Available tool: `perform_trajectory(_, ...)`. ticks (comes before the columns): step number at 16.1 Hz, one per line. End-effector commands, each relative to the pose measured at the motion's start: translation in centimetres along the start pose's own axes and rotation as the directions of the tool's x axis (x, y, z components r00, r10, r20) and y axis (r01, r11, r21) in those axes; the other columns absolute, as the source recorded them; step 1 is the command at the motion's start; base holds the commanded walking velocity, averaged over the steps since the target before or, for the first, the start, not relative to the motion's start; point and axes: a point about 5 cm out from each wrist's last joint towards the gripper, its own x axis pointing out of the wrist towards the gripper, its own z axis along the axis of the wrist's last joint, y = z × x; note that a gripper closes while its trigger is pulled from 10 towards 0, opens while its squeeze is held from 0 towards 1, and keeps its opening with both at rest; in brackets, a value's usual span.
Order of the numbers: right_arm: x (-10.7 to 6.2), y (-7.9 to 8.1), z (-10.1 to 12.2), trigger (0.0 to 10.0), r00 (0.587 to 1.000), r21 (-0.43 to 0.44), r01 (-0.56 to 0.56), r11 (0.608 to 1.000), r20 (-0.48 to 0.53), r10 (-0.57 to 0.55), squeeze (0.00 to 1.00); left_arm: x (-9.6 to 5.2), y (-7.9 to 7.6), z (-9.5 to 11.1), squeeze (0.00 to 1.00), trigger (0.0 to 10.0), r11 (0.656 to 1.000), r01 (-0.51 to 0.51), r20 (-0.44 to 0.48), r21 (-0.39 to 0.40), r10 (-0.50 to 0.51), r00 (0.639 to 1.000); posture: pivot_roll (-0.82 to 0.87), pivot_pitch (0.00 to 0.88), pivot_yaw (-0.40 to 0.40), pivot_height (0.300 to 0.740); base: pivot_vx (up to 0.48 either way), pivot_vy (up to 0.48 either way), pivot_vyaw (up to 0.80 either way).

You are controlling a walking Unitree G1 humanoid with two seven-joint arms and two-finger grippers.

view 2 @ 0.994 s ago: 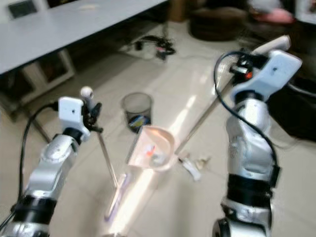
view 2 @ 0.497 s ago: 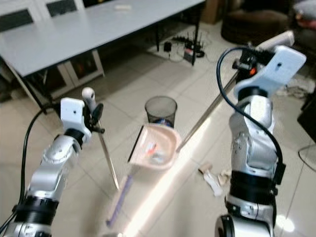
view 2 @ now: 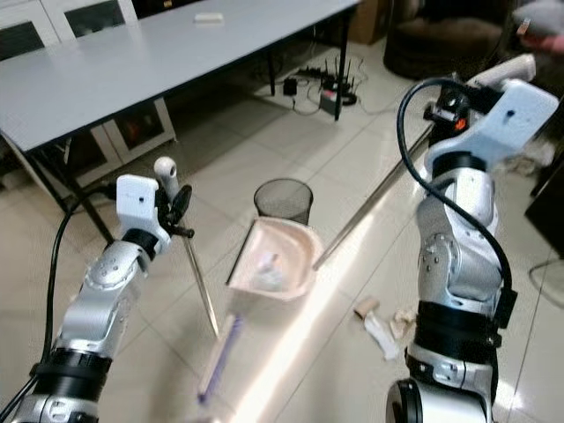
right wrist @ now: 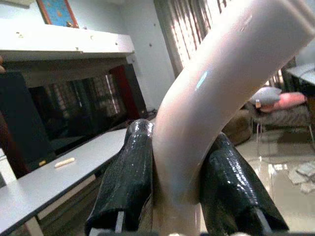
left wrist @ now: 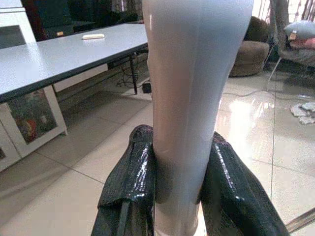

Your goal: Sweep floor

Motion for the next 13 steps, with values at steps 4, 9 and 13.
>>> perform_trajectory(4, 0.57, 1.32, 1.39, 10.0, 0.997, 0.047, -0.056, 0.997, 0.055, 0.053, 0.00, 0.00, 0.71, 0.82, 0.00, 10.0, 0.999, -0.031, 0.034, 0.022, 0.030, 0.999, -0.03, 0.015, 0.051, 0.740, 0.347, 0.000, -0.31)
perform_trajectory(9, 0.77, 1.48, 1.60, 10.0, 0.996, 0.048, -0.063, 0.997, 0.063, 0.060, 0.00, -0.15, 0.82, 0.77, 0.00, 10.0, 0.999, -0.039, 0.033, 0.021, 0.038, 0.999, -0.03, 0.019, 0.049, 0.740, 0.349, 0.000, 0.00)
perform_trajectory(13, 1.10, 1.58, 1.86, 10.0, 0.996, 0.058, -0.068, 0.996, 0.070, 0.063, 0.00, -0.19, 0.81, 0.73, 0.00, 10.0, 0.999, -0.038, 0.030, 0.019, 0.037, 0.999, -0.03, 0.025, 0.052, 0.740, 0.349, 0.000, -0.14)
